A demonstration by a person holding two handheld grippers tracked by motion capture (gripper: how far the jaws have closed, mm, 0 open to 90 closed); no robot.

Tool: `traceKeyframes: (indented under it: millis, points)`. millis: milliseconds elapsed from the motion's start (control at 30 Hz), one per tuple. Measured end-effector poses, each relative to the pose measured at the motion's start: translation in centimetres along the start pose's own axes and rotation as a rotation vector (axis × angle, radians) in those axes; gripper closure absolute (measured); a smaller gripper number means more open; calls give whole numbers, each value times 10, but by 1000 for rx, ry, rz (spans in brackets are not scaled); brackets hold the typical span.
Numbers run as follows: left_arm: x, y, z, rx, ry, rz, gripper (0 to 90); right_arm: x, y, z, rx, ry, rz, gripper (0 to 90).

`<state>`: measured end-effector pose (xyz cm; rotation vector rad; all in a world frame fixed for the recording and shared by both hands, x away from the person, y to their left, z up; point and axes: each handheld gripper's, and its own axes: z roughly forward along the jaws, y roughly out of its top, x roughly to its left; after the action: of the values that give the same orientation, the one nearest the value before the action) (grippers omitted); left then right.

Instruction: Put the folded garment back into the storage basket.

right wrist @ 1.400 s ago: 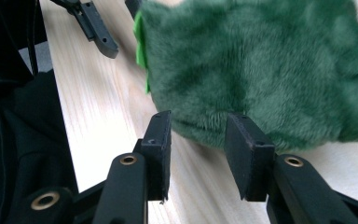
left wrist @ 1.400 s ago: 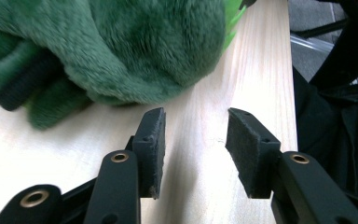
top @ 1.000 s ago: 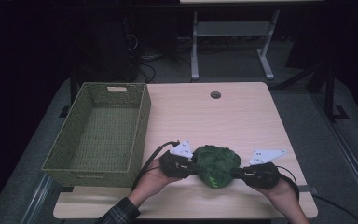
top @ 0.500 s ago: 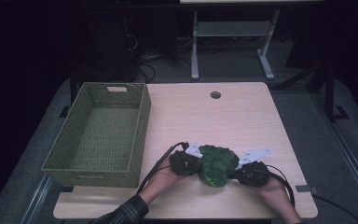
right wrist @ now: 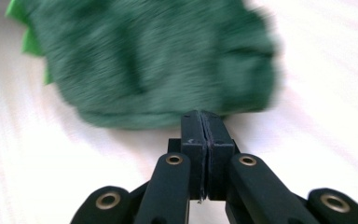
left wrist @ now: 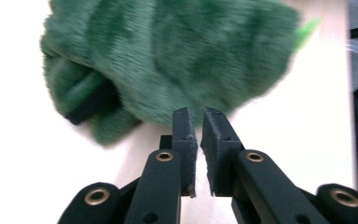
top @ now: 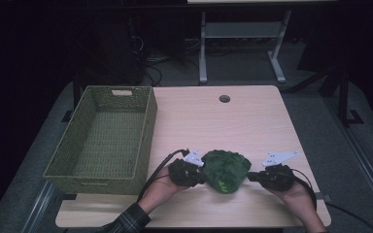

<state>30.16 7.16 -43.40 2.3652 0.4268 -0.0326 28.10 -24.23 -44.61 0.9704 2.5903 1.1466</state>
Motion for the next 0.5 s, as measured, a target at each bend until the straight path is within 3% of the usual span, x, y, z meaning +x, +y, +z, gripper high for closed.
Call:
traceKeyframes:
  millis: [133,233,500]
  points:
    - [-9,1,3,29,-41,-19,853,-21,8,-8,-41,-42,24,900]
    - [-17,2,10,62,-72,-8,860,-35,22,-5,-57,-45,31,900]
    - [-29,4,26,73,-121,24,898,-56,57,34,-66,12,32,900]
